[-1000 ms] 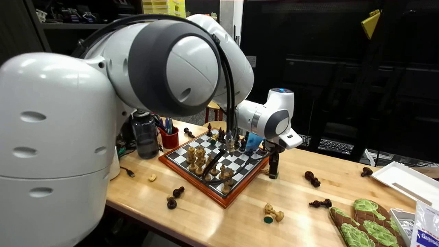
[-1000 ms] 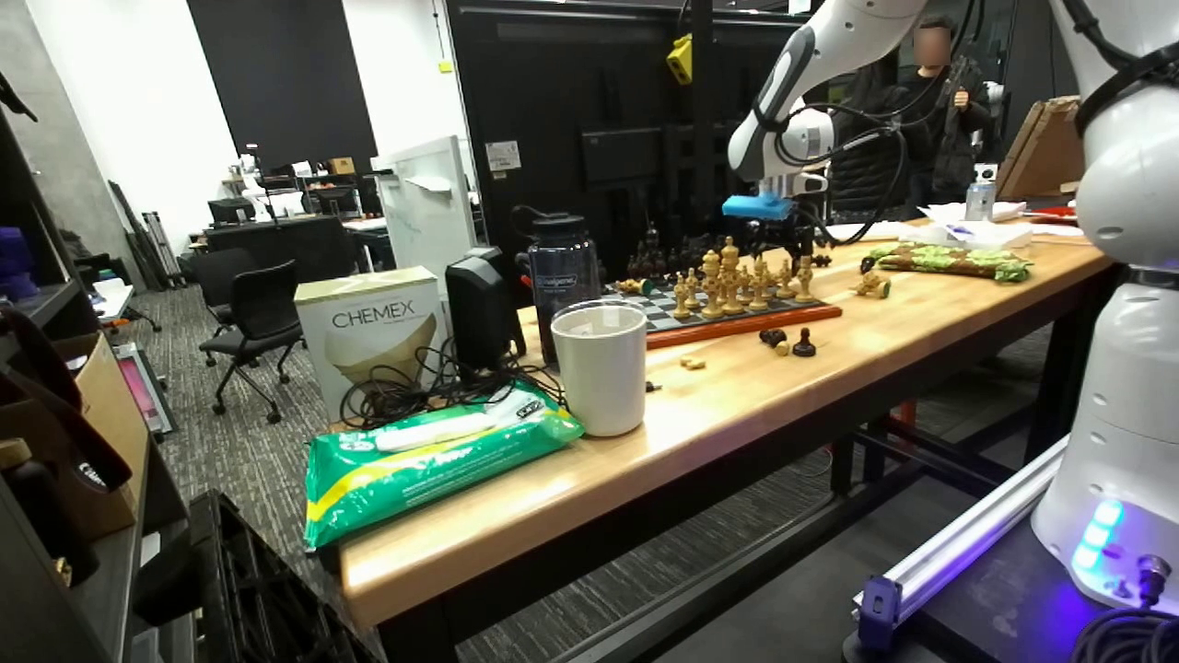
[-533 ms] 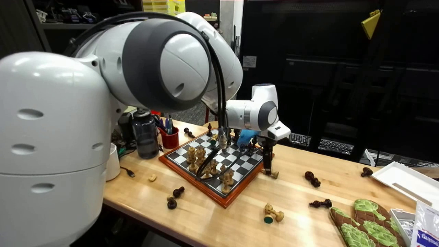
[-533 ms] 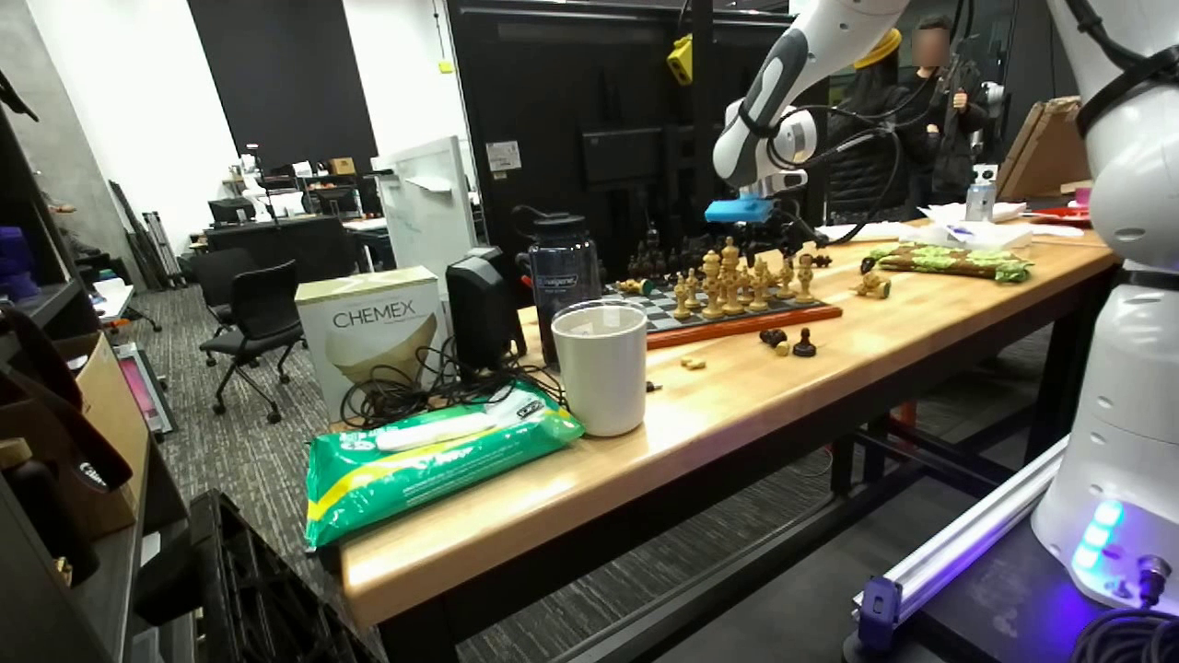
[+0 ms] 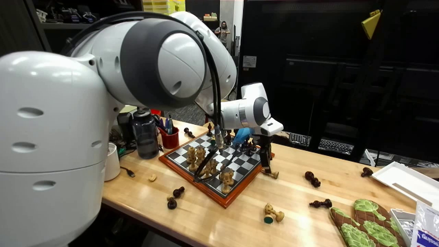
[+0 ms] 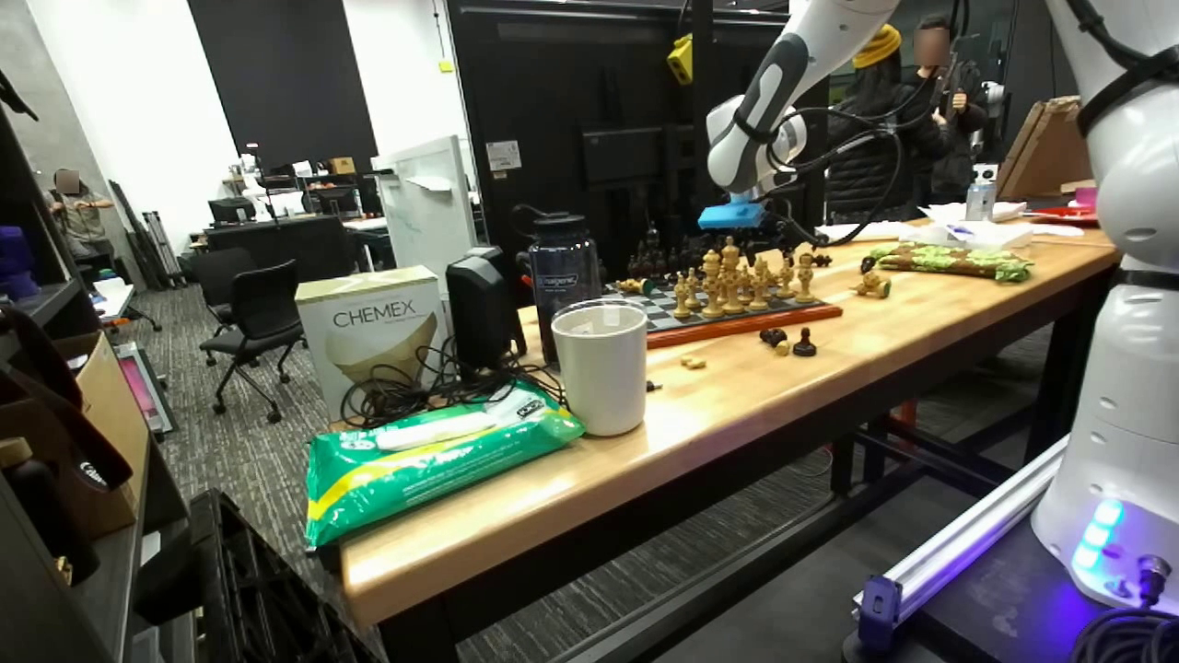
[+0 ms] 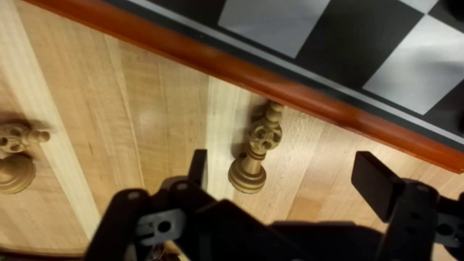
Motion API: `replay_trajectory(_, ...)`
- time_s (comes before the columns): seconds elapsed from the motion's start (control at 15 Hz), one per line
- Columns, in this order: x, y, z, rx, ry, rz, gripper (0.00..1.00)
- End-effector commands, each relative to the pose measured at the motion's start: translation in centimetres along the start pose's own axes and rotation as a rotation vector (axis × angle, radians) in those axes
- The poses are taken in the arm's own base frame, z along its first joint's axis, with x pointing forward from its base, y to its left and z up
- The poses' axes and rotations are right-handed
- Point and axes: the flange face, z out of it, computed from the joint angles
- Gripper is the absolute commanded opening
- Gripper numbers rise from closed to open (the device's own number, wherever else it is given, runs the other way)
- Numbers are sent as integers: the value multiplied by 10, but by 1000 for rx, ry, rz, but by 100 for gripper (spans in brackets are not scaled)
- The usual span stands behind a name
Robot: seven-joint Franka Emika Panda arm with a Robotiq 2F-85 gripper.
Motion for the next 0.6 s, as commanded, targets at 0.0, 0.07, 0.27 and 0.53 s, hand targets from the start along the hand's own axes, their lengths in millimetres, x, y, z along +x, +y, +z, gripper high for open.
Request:
replay_trajectory(0.0, -2, 5, -9, -11, 33, 20, 100)
replay_trajectory(0.07, -2, 5, -8, -8, 33, 22, 100)
replay_trajectory(0.27, -5, 5, -5, 3, 28, 18, 100)
replay_trajectory(0.53, -9, 6, -2, 12, 32, 26, 100)
